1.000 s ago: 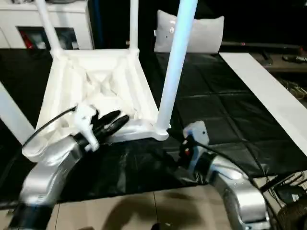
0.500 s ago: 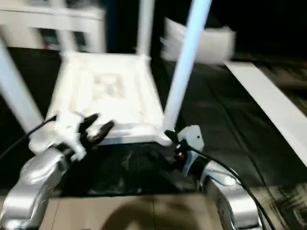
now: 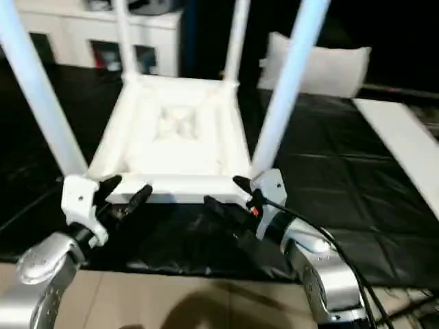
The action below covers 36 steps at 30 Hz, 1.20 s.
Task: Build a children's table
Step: Flip table
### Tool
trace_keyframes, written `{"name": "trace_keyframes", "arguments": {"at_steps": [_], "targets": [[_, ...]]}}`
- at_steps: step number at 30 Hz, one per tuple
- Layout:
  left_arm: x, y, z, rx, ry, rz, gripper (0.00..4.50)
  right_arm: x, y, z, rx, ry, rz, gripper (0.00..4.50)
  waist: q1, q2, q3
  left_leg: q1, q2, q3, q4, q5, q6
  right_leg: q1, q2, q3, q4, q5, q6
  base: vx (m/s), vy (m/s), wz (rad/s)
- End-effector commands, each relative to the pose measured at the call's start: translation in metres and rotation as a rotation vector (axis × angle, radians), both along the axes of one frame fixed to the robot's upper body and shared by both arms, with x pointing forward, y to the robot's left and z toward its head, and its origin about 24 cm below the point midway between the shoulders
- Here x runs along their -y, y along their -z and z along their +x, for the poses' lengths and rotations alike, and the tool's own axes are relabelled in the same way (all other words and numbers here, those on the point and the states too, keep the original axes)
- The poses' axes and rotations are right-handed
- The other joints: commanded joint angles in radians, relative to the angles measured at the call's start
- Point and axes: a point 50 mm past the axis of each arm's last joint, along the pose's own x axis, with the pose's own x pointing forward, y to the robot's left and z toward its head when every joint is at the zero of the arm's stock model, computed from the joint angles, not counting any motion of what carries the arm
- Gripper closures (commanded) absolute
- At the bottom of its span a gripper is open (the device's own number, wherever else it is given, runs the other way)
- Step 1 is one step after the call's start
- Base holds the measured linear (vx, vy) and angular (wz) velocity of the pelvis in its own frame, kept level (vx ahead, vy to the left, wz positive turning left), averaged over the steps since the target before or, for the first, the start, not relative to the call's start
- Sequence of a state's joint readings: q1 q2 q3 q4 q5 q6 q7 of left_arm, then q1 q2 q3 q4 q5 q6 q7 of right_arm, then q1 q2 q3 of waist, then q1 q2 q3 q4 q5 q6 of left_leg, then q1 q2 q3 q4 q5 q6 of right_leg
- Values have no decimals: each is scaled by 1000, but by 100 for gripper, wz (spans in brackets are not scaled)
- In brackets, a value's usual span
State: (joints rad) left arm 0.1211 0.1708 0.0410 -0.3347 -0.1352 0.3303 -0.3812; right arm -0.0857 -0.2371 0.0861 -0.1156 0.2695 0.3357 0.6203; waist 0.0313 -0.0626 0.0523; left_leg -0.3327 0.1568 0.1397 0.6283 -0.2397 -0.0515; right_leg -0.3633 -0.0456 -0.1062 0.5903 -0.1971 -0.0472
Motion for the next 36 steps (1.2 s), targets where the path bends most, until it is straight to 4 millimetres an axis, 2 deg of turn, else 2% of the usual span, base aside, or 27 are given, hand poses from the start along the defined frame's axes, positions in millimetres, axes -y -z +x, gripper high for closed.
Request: {"name": "trace_keyframes", "arguments": {"at_steps": [1, 2, 4, 5, 6, 7, 8, 9, 10, 11, 12, 14, 16, 19, 23, 24, 25, 26, 27, 28, 29, 30, 31, 32, 34, 35, 36], "targets": [[-1, -2, -2, 4, -26, 25, 7, 7, -1, 7, 24, 74, -18, 0, -10, 10, -31, -12, 82, -46, -109, -370, -16, 29, -127, 60, -117, -580, 3, 0, 0, 0], [-2, -2, -3, 6, -40, 31, 7, 9, -1, 10, 30, 106, -15, 0, -12, 8, -33, -14, 83, -46, -109, -357, -14, 30, -127, 59, -113, -553, -3, 0, 0, 0], [-10, -2, -12, 22, -109, 46, 7, 20, -3, 23, 53, 251, 6, 0, -19, -2, -33, -17, 87, -44, -113, -326, -3, 29, -129, 58, -105, -476, -37, 0, 0, 0], [-10, -2, -12, 22, -109, 46, 7, 20, -3, 23, 53, 251, 6, 0, -21, 2, -33, -15, 87, -43, -112, -325, -2, 27, -130, 58, -104, -469, -45, 0, 0, 0], [-15, -2, -17, 25, -136, 62, 7, 26, -3, 28, 65, 308, 19, 0, -18, -7, -33, -9, 88, -37, -110, -322, 0, 20, -130, 60, -104, -460, -50, 0, 0, 0], [-17, -1, -21, 24, -148, 64, 7, 28, -3, 30, 69, 332, 23, 0, -17, -11, -32, -6, 87, -33, -109, -317, 0, 18, -129, 63, -105, -448, -57, 0, 0, 0], [-19, -1, -24, 22, -157, 65, 7, 30, -3, 32, 72, 350, 26, 0, -15, -7, -34, -7, 88, -34, -109, -304, -1, 20, -131, 64, -98, -423, -65, 0, 0, 0], [-21, -1, -28, 27, -169, 72, 7, 31, -2, 34, 80, 367, 27, 0, -12, -10, -33, -12, 91, -34, -114, -284, 1, 22, -128, 65, -91, -382, -69, 0, 0, 0], [-23, -2, -31, 34, -179, 72, 7, 32, -2, 36, 81, 368, 30, 0, -8, -18, -36, -10, 93, -31, -113, -276, 2, 19, -125, 65, -90, -359, -72, 0, 0, 0], [-24, -2, -32, 36, -183, 71, 7, 32, -1, 37, 82, 368, 27, 0, -4, -15, -36, -8, 92, -30, -113, -270, 1, 18, -125, 67, -87, -345, -76, 0, 0, 0], [-26, -2, -35, 46, -204, 80, 7, 33, 0, 41, 85, 375, 19, 0, 4, -22, -40, -11, 93, -28, -112, -238, 5, 22, -129, 69, -81, -302, -86, 0, 0, 0], [-29, 0, -37, 51, -227, 91, 7, 34, 3, 44, 85, 386, 9, 0, 11, -25, -41, -10, 93, -25, -113, -199, 12, 22, -127, 70, -77, -250, -99, 0, 0, 0], [-30, 2, -38, 46, -230, 90, 7, 34, 3, 45, 87, 388, 9, 0, 21, -29, -43, -12, 91, -20, -111, -145, 25, 28, -127, 72, -70, -203, -105, 0, 0, 0], [-36, 12, -39, 32, -230, 93, 7, 27, 3, 45, 94, 349, 27, 0, 31, -36, -41, -10, 88, -16, -111, -121, 44, 29, -127, 72, -73, -219, -95, 0, 0, 0], [-50, 21, -25, 58, -242, 92, 7, 9, 7, 42, 96, 264, 36, 0, 31, -31, -42, -3, 89, -16, -115, -138, 38, 26, -123, 71, -77, -248, -81, 0, 0, 0], [-53, 19, -17, 71, -234, 101, 7, 4, 8, 39, 95, 224, 33, 0, 34, -15, -41, 1, 90, -18, -118, -158, 31, 23, -123, 70, -78, -255, -80, 0, 0, 0], [-54, 18, -15, 74, -231, 105, 7, 2, 9, 38, 95, 212, 33, 0, 33, -18, -44, 3, 92, -18, -117, -163, 21, 23, -123, 71, -77, -227, -87, 0, 0, 0], [-60, 17, -5, 86, -230, 119, 7, -3, 12, 35, 88, 172, 12, 0, 34, -5, -43, 1, 95, -22, -121, -166, 11, 26, -124, 71, -70, -210, -96, 0, 0, 0], [-62, 17, 1, 80, -232, 107, 7, -5, 14, 31, 78, 149, 7, 0, 35, -4, -42, 4, 93, -19, -120, -180, 6, 24, -122, 71, -73, -203, -98, 0, 0, 0], [-62, 17, 4, 78, -231, 100, 7, -5, 15, 31, 75, 142, 7, 0, 33, -7, -42, 0, 92, -20, -121, -181, 5, 28, -123, 72, -71, -199, -101, 0, 0, 0], [-64, 14, 9, 78, -239, 99, 7, -7, 16, 27, 61, 124, 18, 0, 38, 8, -43, 3, 94, -21, -122, -191, -8, 28, -126, 72, -68, -195, -112, 0, 0, 0], [-64, 14, 9, 78, -239, 99, 23, -7, 16, 27, 61, 124, 18, 0, 36, 1, -45, 0, 97, -20, -120, -179, -11, 31, -127, 74, -66, -161, -122, 0, 0, 0], [-65, 11, 13, 93, -243, 102, 34, -8, 15, 25, 60, 107, 20, 0, 36, 4, -45, -3, 98, -21, -122, -177, -13, 35, -128, 74, -63, -151, -134, 0, 0, 0], [-62, 7, 17, 111, -228, 81, 34, -10, 15, 23, 60, 88, 21, 0, 33, -8, -45, -2, 97, -18, -120, -174, -10, 35, -127, 74, -66, -154, -133, 0, 0, 0], [-50, -3, 27, 160, -171, 45, 46, -10, 17, 17, 53, 54, 15, 0, 35, -5, -43, -2, 97, -19, -121, -181, -10, 34, -129, 74, -68, -177, -130, 0, 0, 0], [-48, -5, 28, 166, -159, 37, 66, -11, 17, 16, 52, 49, 14, 0, 41, -13, -44, 2, 96, -16, -118, -181, -5, 32, -133, 75, -70, -205, -125, 0, 0, 0], [-46, -6, 30, 171, -149, 34, 76, -11, 18, 15, 50, 44, 13, 0, 40, -16, -43, -3, 95, -15, -119, -175, -2, 33, -133, 75, -72, -222, -124, 0, 0, 0]]}}
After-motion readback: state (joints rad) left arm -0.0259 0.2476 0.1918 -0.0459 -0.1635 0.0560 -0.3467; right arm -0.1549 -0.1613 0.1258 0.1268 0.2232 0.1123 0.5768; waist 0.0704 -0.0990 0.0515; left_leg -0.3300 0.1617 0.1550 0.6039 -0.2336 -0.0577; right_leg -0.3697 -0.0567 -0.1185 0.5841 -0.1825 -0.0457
